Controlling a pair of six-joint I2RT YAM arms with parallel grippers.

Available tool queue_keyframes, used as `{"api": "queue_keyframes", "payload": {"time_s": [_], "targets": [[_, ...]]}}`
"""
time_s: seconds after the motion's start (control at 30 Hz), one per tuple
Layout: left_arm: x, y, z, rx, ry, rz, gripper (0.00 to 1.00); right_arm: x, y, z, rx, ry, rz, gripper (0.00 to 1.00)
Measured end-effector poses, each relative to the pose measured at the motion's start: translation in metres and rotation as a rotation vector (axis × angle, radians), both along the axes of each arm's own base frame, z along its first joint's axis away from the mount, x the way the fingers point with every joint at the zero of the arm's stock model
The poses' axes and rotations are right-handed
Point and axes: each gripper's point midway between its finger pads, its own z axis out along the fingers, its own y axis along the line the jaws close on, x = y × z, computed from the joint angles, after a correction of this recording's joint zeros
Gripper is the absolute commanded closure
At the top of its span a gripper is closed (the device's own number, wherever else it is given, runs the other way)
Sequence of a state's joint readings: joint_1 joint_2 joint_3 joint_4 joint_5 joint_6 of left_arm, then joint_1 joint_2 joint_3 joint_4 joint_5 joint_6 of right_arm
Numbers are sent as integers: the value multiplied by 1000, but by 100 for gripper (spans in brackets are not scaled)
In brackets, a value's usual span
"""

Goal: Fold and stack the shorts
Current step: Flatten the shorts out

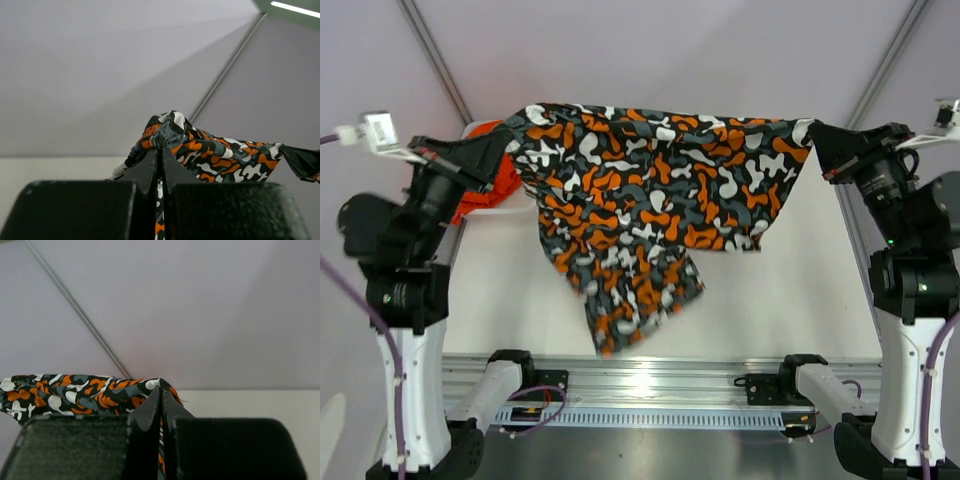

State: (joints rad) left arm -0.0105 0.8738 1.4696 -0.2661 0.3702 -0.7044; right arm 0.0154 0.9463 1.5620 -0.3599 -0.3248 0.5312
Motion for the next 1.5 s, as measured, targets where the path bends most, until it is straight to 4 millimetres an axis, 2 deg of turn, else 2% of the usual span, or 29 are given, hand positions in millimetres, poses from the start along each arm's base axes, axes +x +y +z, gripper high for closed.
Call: {"api": "queue_keyframes", "payload": {"time_s": [0.07, 0.17, 0.2, 0.33, 0.43, 0.6, 0.7, 0.77, 0.8, 0.87, 0.9, 0.93, 1.0, 1.03, 1.1, 1.13, 1.2, 1.23, 1.3, 1.37, 1.43, 1.5], "targets": [[-31, 0, 28, 4, -102, -4, 100, -21, 5, 23, 4, -79, 30, 100], [-78, -1, 58, 8, -237, -8, 100, -57, 9, 46, -2, -180, 63, 100], [-103, -2, 70, 11, -297, -14, 100, -71, 11, 53, -7, -217, 72, 100], [-172, -2, 104, 18, -473, -20, 100, -133, 14, 83, -25, -372, 100, 100], [-196, -2, 110, 24, -525, -16, 100, -174, 16, 97, -35, -469, 112, 100], [-201, -1, 109, 33, -517, -10, 100, -222, 17, 114, -42, -561, 128, 100], [-192, -1, 109, 40, -496, -2, 100, -233, 14, 125, -40, -575, 118, 100], [-178, 0, 110, 47, -481, 7, 100, -229, 10, 133, -33, -566, 98, 100], [-166, 1, 108, 52, -464, 14, 100, -220, 7, 134, -26, -543, 86, 100], [-128, 1, 96, 60, -397, 17, 100, -193, 5, 130, -15, -484, 73, 100], [-106, 1, 88, 64, -369, 17, 100, -173, 5, 123, -10, -436, 68, 100], [-86, 0, 78, 68, -336, 17, 100, -154, 5, 115, -6, -389, 62, 100], [-23, -1, 36, 72, -227, 6, 100, -97, 6, 83, 0, -255, 40, 100], [1, -2, 11, 73, -164, 3, 100, -65, 7, 56, 2, -161, 30, 100], [53, -1, -57, 73, 1, 3, 100, -8, 6, -8, 10, 29, 2, 100], [75, 0, -95, 72, 87, 8, 100, 10, 5, -36, 12, 109, -7, 100], [103, -1, -168, 74, 254, 13, 100, 46, -2, -112, 39, 293, -36, 100], [110, -3, -196, 78, 318, 14, 100, 54, -6, -152, 60, 387, -53, 100], [114, -18, -234, 116, 379, 3, 100, 61, -15, -217, 109, 508, -89, 100], [114, -42, -251, 159, 385, -37, 100, 57, -22, -271, 158, 591, -125, 100], [120, -66, -263, 193, 370, -72, 100, 53, -25, -308, 193, 626, -148, 100], [133, -80, -274, 204, 361, -80, 100, 53, -30, -334, 212, 656, -180, 100]]}}
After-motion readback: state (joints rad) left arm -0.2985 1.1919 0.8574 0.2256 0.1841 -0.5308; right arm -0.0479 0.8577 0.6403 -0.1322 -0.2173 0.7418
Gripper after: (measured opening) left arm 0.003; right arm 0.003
